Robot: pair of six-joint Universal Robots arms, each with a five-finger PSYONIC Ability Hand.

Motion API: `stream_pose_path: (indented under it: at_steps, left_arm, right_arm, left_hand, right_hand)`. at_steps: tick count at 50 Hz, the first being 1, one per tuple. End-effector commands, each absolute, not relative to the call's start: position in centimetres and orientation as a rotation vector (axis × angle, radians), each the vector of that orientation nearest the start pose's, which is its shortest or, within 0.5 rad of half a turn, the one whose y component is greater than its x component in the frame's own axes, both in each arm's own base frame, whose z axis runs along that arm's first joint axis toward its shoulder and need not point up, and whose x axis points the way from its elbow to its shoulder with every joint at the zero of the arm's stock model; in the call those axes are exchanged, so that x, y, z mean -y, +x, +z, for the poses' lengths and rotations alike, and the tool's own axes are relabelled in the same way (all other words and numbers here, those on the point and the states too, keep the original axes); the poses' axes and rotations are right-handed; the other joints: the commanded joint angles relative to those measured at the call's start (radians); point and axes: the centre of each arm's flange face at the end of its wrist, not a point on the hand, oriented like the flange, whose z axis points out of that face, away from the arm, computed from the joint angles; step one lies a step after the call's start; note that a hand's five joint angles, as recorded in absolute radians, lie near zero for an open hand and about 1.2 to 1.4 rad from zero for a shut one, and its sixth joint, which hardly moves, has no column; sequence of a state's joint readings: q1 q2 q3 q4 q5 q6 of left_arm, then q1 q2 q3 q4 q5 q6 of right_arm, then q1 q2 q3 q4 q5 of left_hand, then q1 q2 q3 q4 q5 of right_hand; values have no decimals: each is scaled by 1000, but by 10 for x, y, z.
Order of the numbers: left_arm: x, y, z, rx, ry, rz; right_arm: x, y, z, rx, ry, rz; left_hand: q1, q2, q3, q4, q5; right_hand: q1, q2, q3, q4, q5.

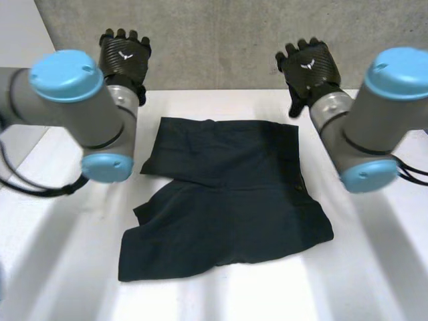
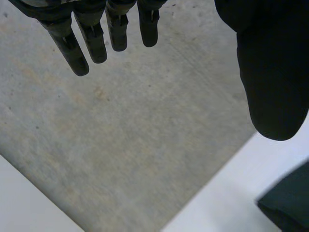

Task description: Fold the shorts.

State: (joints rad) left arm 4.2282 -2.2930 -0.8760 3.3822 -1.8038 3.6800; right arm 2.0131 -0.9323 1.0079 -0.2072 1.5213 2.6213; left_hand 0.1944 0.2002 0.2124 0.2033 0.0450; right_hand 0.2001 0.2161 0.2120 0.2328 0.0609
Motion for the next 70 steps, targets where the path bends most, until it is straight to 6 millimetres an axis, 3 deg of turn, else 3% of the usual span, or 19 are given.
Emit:
stream_pose_path:
  at_steps: [1,3,7,11,14,19,22,29,33,34,36,51,52,53,55,59,61,64,70]
  left_arm:
    - [286,-281,260,-2038,710,-2154]
    - [257,-271,253,-2123,735,-2115]
    - [207,-262,233,-2262,859,-2020]
    - [164,-251,207,-2398,1017,-1859]
    - [145,-242,191,-2479,1073,-1746]
    - [119,-227,162,-2601,1116,-1570]
    - [118,-224,154,-2617,1103,-1547]
    - [137,-224,150,-2565,1021,-1655]
    - [145,-227,146,-2545,1006,-1684]
    - [146,-228,145,-2541,1004,-1691]
    - [150,-230,141,-2534,1005,-1701]
    - [169,-240,118,-2464,1037,-1737]
    - [169,-240,117,-2457,1044,-1732]
    - [170,-241,114,-2425,1080,-1726]
    - [171,-241,114,-2396,1105,-1724]
    - [170,-241,120,-2343,1138,-1733]
    - [170,-240,133,-2310,1120,-1791]
    - [168,-240,142,-2294,1099,-1835]
    - [173,-240,150,-2276,1077,-1869]
  right_arm:
    - [301,277,239,-2114,-1168,-1893]
    - [285,266,223,-2193,-1189,-1745]
    - [263,247,211,-2256,-1185,-1623]
    - [245,233,192,-2275,-1187,-1519]
    - [234,227,178,-2255,-1180,-1463]
    - [226,218,159,-2247,-1153,-1436]
    - [228,213,150,-2246,-1135,-1477]
    - [238,214,138,-2212,-1140,-1557]
    - [244,216,132,-2214,-1150,-1569]
    - [245,216,131,-2211,-1158,-1575]
    - [245,216,131,-2207,-1169,-1580]
    - [247,215,131,-2234,-1143,-1574]
    - [247,215,131,-2239,-1142,-1573]
    - [247,214,132,-2252,-1141,-1573]
    - [247,213,132,-2275,-1137,-1567]
    - [245,211,133,-2328,-1149,-1510]
    - [242,209,134,-2357,-1145,-1463]
    - [240,205,136,-2390,-1132,-1423]
    - [234,204,146,-2377,-1098,-1442]
  left_hand:
    - [45,40,27,37,20]
    - [98,92,80,89,73]
    - [248,242,230,239,223]
    - [304,298,286,295,278]
    - [351,345,333,342,326]
    - [506,501,488,498,481]
    - [471,466,453,463,446]
    - [410,404,392,401,385]
    - [398,392,380,389,373]
    - [398,392,380,389,373]
    - [401,395,383,392,376]
    - [662,656,644,653,637]
    - [714,709,696,706,689]
    - [1032,1026,1014,1023,1007]
    - [1201,1195,1183,1192,1176]
    - [1202,1196,1184,1193,1177]
    - [1202,1196,1184,1193,1177]
    - [1202,1196,1184,1193,1177]
    - [1202,1196,1184,1193,1177]
  right_hand:
    - [-26,-42,-38,-58,-61]
    - [-26,-42,-38,-58,-61]
    - [-4,-20,-16,-37,-39]
    - [251,235,239,219,216]
    - [401,385,389,368,366]
    - [405,389,393,372,369]
    - [407,391,395,375,372]
    - [557,541,545,524,522]
    - [915,898,903,882,879]
    - [1110,1094,1098,1077,1075]
    - [1196,1180,1184,1163,1161]
    - [1196,1180,1184,1163,1161]
    - [1196,1180,1184,1163,1161]
    - [1196,1180,1184,1163,1161]
    - [1196,1180,1184,1163,1161]
    - [1196,1180,1184,1163,1161]
    - [1196,1180,1184,1163,1161]
    - [512,496,500,479,477]
    - [431,415,419,398,396]
